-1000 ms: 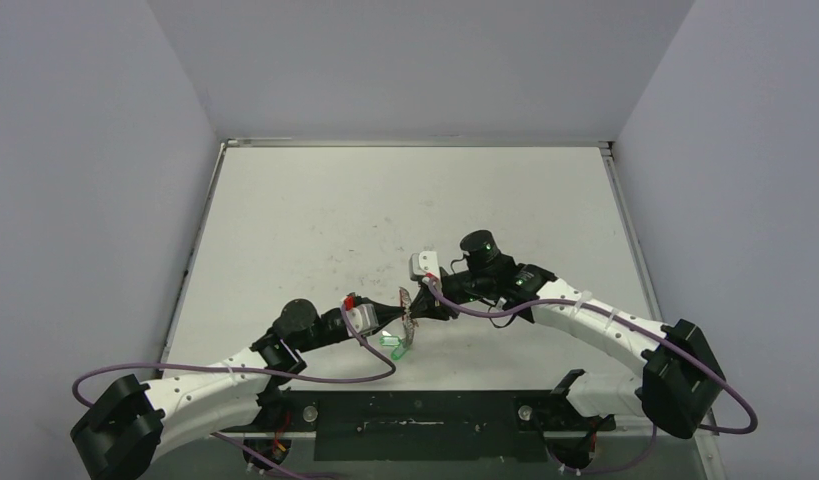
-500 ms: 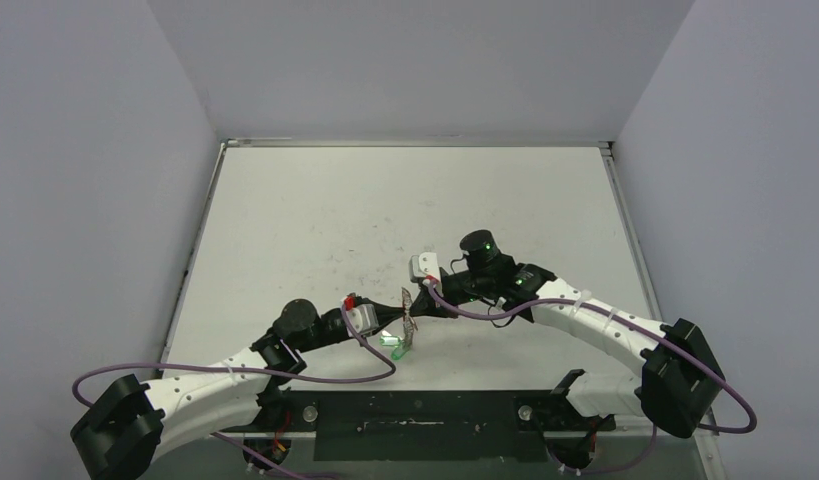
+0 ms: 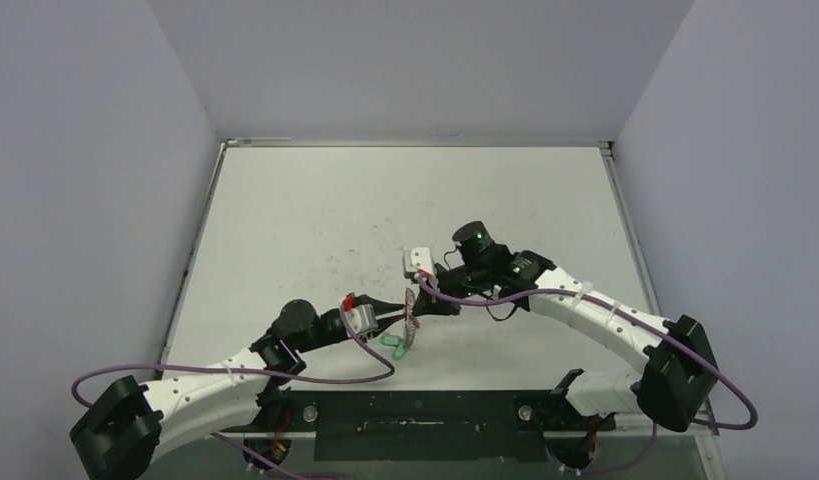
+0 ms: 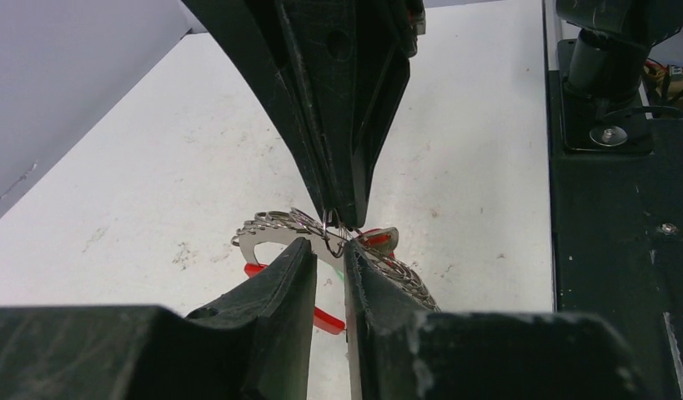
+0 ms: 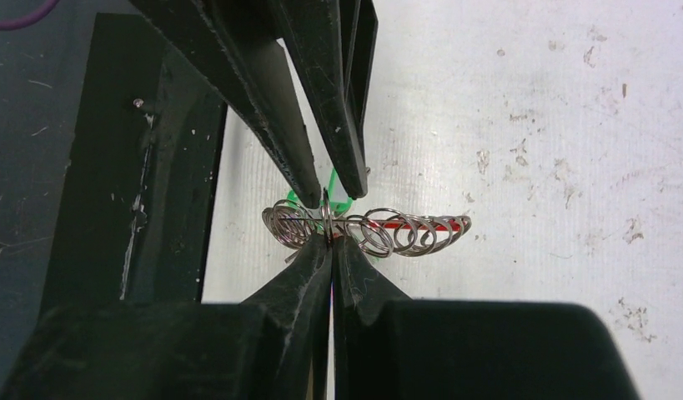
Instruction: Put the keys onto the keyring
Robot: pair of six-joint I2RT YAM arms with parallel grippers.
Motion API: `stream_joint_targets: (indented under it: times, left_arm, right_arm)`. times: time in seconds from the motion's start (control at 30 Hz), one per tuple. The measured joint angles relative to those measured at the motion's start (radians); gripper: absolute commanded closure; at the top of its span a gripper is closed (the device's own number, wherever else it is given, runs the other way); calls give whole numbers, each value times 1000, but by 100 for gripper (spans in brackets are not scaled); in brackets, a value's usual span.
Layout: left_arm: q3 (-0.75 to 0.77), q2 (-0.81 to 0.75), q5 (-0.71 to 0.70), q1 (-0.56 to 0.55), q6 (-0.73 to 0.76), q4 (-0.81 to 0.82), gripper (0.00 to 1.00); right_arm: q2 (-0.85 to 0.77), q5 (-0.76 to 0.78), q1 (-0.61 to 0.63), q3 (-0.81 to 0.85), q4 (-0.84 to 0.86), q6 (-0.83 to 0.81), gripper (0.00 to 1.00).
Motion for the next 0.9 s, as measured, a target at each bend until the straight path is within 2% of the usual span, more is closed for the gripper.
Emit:
stream_joint_targets:
  times: [0.27, 0.5, 0.67, 0.9]
  left_arm:
    - [0, -77, -32, 0, 30, -76, 79]
    - [16, -129, -48, 0, 68, -196, 77]
    - [53, -138, -53, 0, 98, -282, 77]
    - [84, -121, -43, 0, 117, -327, 78]
  right_arm:
    - [141, 75, 13, 242, -277, 5, 100]
    - [237, 174, 84, 399, -491, -4, 100]
    - [327, 232, 123, 517, -603, 9, 100]
    - [412, 277, 143, 616, -674, 57, 100]
